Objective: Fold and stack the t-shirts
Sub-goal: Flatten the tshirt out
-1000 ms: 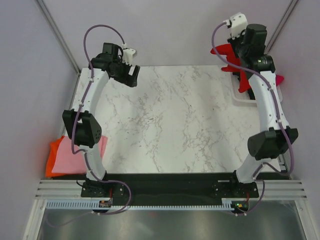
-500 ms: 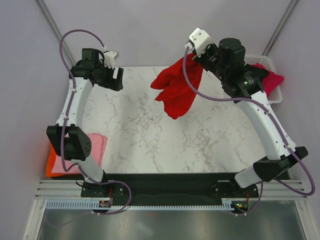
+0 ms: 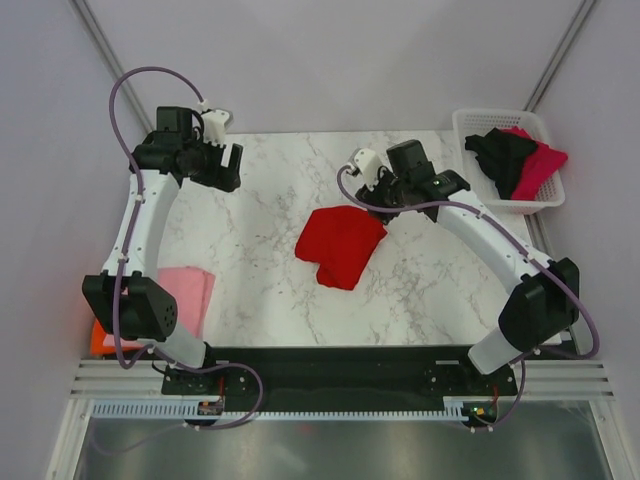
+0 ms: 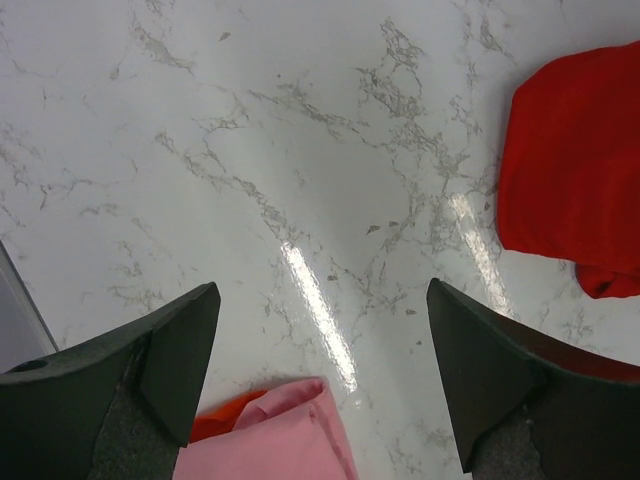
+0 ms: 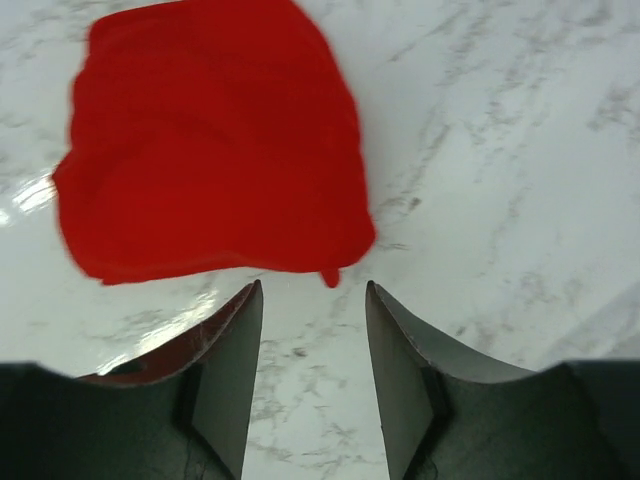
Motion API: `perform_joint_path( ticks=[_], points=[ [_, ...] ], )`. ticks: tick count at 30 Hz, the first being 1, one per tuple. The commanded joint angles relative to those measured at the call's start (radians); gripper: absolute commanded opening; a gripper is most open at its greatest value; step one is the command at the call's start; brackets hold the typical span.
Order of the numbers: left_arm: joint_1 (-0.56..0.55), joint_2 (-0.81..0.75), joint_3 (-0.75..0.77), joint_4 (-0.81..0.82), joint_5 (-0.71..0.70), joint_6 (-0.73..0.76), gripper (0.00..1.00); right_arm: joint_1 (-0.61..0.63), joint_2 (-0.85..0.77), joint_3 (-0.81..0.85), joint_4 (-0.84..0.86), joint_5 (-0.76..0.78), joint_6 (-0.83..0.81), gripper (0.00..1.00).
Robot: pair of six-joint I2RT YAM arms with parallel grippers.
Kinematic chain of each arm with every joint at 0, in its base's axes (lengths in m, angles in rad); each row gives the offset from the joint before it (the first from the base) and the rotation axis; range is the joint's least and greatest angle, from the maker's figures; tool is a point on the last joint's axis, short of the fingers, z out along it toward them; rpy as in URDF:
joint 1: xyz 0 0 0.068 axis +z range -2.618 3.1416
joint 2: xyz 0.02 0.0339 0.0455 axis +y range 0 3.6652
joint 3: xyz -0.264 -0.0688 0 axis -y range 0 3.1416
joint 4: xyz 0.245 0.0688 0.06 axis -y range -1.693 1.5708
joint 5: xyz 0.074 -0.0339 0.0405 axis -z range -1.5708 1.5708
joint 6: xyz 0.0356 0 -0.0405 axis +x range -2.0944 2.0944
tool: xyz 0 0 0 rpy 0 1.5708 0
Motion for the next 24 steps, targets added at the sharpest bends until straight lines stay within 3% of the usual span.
perform_joint_path(
  ticks=[1,4,10,15,20,24],
  points=[
    [-0.001,-0.036,-0.019,-0.016,-0.010,0.036,0.91,0.050,-0.026,-0.073,-0.100,-0.246,-0.025,0.53],
    [-0.001,-0.048,-0.036,-0.022,0.013,0.033,0.89,0.099,0.000,-0.143,-0.103,-0.277,-0.105,0.52],
    [0.000,-0.031,-0.048,-0.039,-0.014,0.054,0.88,0.230,0.114,-0.133,-0.092,-0.320,-0.185,0.47],
    [0.000,-0.028,-0.077,-0.039,-0.005,0.057,0.87,0.319,0.185,-0.088,-0.093,-0.412,-0.183,0.46],
    [0.000,-0.036,-0.097,-0.028,0.001,0.042,0.86,0.392,0.209,-0.082,-0.098,-0.415,-0.182,0.44],
    [0.000,-0.048,-0.111,-0.020,0.015,0.024,0.86,0.409,0.224,-0.105,-0.061,-0.359,-0.163,0.47]
  ],
)
